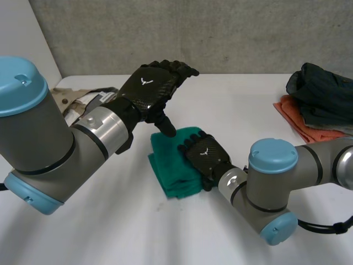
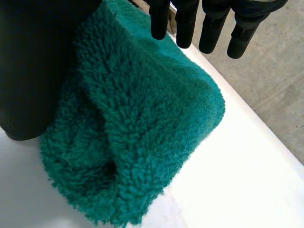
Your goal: Fold the laundry.
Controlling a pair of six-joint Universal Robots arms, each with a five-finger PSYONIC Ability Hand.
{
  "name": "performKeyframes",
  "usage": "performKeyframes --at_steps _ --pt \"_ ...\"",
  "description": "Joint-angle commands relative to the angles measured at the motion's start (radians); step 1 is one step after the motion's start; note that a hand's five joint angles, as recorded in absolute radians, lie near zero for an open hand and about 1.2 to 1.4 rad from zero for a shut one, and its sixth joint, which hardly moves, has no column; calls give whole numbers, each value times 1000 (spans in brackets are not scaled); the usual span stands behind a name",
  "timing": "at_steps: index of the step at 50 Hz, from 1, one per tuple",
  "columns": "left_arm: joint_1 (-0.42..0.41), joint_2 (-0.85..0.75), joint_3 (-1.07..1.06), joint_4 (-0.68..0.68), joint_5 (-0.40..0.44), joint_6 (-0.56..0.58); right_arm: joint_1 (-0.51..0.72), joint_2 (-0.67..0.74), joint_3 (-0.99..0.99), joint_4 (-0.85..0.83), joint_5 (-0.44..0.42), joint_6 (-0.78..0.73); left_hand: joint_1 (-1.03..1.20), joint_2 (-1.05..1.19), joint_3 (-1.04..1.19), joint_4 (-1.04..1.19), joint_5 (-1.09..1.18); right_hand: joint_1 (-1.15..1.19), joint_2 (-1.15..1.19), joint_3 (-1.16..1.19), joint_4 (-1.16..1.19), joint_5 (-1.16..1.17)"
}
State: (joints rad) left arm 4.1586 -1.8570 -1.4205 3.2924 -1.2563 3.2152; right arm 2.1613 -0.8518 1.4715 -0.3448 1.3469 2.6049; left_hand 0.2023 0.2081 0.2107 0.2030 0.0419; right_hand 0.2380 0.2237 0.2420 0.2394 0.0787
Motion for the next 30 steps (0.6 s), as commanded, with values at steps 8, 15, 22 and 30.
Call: performKeyframes --at_steps 8,15,22,30 --pt "0 1 0 -2 2 -2 5 59 -106 1 0 -2 -6 -12 -15 -7 -21 542 556 538 540 526" --pt "-2 7 6 3 8 -2 5 39 -134 -8 -9 6 -12 -18 -21 -13 -26 1158 1173 1154 1157 1143" --pt "-21 9 49 4 15 3 -27 -33 -200 -43 -17 9 -21 -27 -29 -22 -35 1158 1173 1154 1157 1143" --pt "-71 12 100 13 18 3 -138 -96 -295 -230 -92 24 -24 -30 -32 -25 -38 1158 1173 1154 1157 1143"
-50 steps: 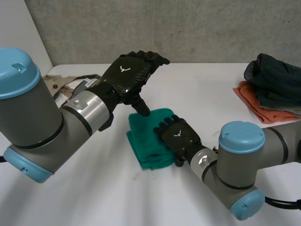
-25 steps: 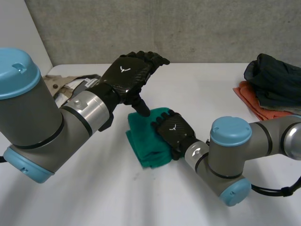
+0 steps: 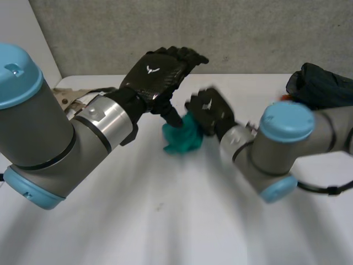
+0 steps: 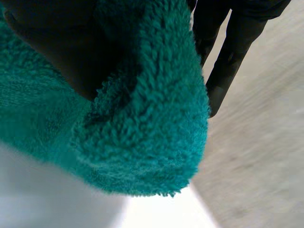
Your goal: Fold the laundry.
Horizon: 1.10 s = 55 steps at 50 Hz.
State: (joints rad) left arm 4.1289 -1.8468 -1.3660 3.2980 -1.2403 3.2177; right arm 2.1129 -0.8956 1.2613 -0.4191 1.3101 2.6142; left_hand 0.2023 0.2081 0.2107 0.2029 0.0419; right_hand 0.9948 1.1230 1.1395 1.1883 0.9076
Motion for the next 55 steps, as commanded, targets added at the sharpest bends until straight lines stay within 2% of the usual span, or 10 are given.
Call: performKeyframes --at_steps 1,6,10,16,29,33,40,51,55 --pt "-45 1 50 9 2 1 -103 -54 -97 -180 -52 20 -27 -33 -35 -27 -41 401 273 257 208 314" --pt "-73 0 71 21 2 2 -230 -75 -169 -311 -12 111 -27 -33 -35 -28 -41 401 273 257 208 314" --pt "-76 -2 73 28 2 2 -341 -94 -204 -351 23 211 -27 -33 -35 -28 -41 401 273 257 208 314" --pt "-79 -8 71 31 2 2 -497 -69 -210 -349 3 280 -27 -33 -35 -28 -41 401 273 257 208 314" --pt "-93 -20 44 31 2 2 -772 168 -80 -352 -261 264 -27 -33 -35 -28 -41 401 273 257 208 314" --pt "-96 -22 31 31 2 2 -804 195 -42 -354 -301 218 -27 -33 -35 -28 -41 401 273 257 208 314" --pt "-96 -25 27 31 2 2 -834 185 -11 -354 -310 165 -27 -33 -35 -28 -41 401 273 257 208 314" --pt "-96 -25 22 31 1 4 -835 64 -10 -349 -267 250 -27 -33 -35 -28 -41 401 273 257 208 314" --pt "-96 -25 24 31 2 2 -840 47 -39 -343 -224 280 -27 -33 -35 -28 -41 401 273 257 208 314"
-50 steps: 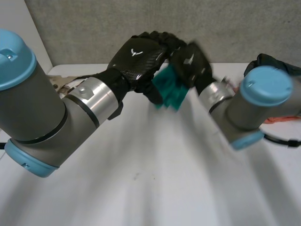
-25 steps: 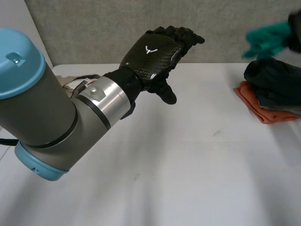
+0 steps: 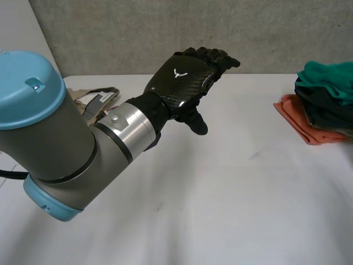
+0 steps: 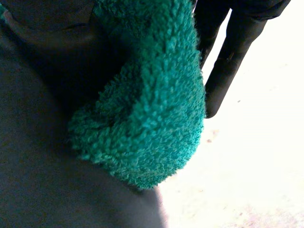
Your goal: Fold the laundry.
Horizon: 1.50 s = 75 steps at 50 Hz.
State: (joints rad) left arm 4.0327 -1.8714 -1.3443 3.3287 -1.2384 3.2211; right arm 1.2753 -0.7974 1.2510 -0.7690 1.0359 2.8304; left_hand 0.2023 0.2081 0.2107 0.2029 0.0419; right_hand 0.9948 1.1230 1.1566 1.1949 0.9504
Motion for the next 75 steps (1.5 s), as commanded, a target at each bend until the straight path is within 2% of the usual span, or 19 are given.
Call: performKeyframes --at_steps 1,10,17,19,20,21,26,33,39,44,47,50,55,59,64,67,69,70,75 --pt "0 0 2 0 0 0 -4 -45 -38 10 62 64 -27 -33 -35 -28 -41 401 273 240 201 271" --pt "0 -2 1 0 -1 -1 4 93 -102 80 52 20 -27 -33 -35 -28 -41 401 273 240 201 271" --pt "0 -5 1 0 -1 -1 4 96 -93 103 52 -29 -27 -33 -35 -28 -41 401 273 240 201 271" --pt "0 -3 1 0 -1 -1 6 66 -84 112 55 -29 -27 -33 -35 -28 -41 61 -67 -101 -139 -69" --pt "0 -2 1 0 -1 -1 6 49 -78 115 56 -28 -27 -33 -35 -28 -41 -252 -380 -414 -452 -382" --pt "0 -2 2 0 -1 -1 4 17 -61 126 64 -26 -27 -33 -35 -28 -41 -820 -948 -982 -1020 -950" --pt "0 1 2 -2 -1 -1 -7 -100 4 197 70 -16 -27 -33 -35 -28 -41 -820 -948 -982 -1020 -950" --pt "-1 8 1 -2 -3 -3 -143 -246 -1 509 98 -23 -27 -33 -35 -28 -41 -820 -948 -982 -1020 -950" --pt "-1 24 5 -6 4 -4 -226 -281 -174 758 295 -118 -27 -33 -35 -28 -41 -820 -948 -982 -1020 -950" --pt "2 81 19 -2 85 -9 -199 -347 -254 624 493 -262 -27 -33 -35 -27 -41 -820 -948 -982 -1020 -950" --pt "6 116 28 0 119 -17 -59 -394 -194 447 497 -241 -27 -33 -35 -28 -41 -820 -948 -982 -1020 -950" --pt "18 135 36 2 122 -15 110 -500 -17 228 420 -195 -27 -33 -35 -28 -41 -820 -948 -982 -1020 -950" --pt "126 135 40 41 76 -7 249 -624 221 113 193 -170 -15 -21 -24 -16 -29 -820 -948 -982 -1020 -950" --pt "357 121 39 87 -90 18 448 -637 431 158 -54 -164 -12 -18 -21 -13 -26 -820 -948 -982 -1020 -950" --pt "497 -4 60 86 -130 175 542 -612 496 331 -50 -173 -3 -9 -12 -4 -18 -820 -948 -982 -1020 -950" --pt "589 -159 92 84 -139 442 556 -548 496 488 -17 -187 -6 -12 -15 -7 -21 -820 -948 -982 -1020 -950" --pt "606 -207 105 84 -139 517 558 -526 498 526 4 -206 -6 -12 -15 -7 -21 -820 -948 -982 -1020 -950" --pt "632 -303 134 84 -128 628 558 -511 496 560 38 -232 -6 -12 -15 -7 -21 -820 -948 -982 -1020 -950" --pt "664 -485 211 77 -98 752 558 -491 519 574 133 -319 -9 -15 -18 -10 -23 -820 -948 -982 -1020 -950"
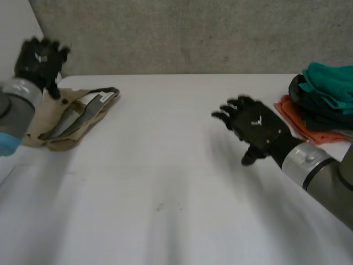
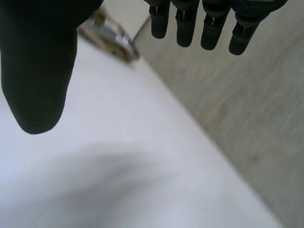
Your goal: Fold the laundry.
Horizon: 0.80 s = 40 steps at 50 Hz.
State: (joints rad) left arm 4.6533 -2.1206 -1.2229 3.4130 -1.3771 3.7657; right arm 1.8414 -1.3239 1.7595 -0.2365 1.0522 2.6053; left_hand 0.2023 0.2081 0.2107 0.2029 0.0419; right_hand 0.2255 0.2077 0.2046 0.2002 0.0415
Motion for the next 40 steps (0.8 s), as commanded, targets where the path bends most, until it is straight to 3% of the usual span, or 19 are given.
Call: performKeyframes --at_steps 1,5,11,16,20,26,29,34,40 --pt "56 -271 112 -5 73 203 -10 35 15 42 121 -96 -9 -15 -18 -10 -23 -51 -33 -30 -26 -42" --pt "68 -343 170 3 124 194 -16 35 34 36 123 -96 2 -3 -6 2 -12 -51 -33 -30 -26 -42" --pt "74 -446 285 2 107 194 -24 37 80 -6 121 -96 128 123 120 128 114 -51 -33 -30 -26 -42" --pt "82 -528 381 3 105 194 -24 37 100 -20 121 -97 471 465 463 471 457 -51 -33 -30 -26 -42" --pt "85 -544 404 3 104 192 -30 37 101 -20 121 -96 1158 1152 1149 1157 1144 -51 -33 -30 -26 -42" --pt "25 -454 346 -1 92 146 -73 20 98 -24 134 -94 1194 1188 1186 1193 1180 -51 -33 -30 -26 -42" --pt "-42 -308 241 5 89 47 -93 -1 92 -35 141 -93 1194 1188 1186 1193 1180 -51 -33 -30 -26 -42" --pt "-186 -87 97 23 89 -218 -119 -46 83 -40 184 -56 1194 1188 1186 1193 1180 -51 -33 -30 -26 -42" --pt "-370 -42 72 43 82 -447 -125 -47 64 -38 239 1 1194 1188 1186 1193 1180 -51 -33 -30 -26 -42"
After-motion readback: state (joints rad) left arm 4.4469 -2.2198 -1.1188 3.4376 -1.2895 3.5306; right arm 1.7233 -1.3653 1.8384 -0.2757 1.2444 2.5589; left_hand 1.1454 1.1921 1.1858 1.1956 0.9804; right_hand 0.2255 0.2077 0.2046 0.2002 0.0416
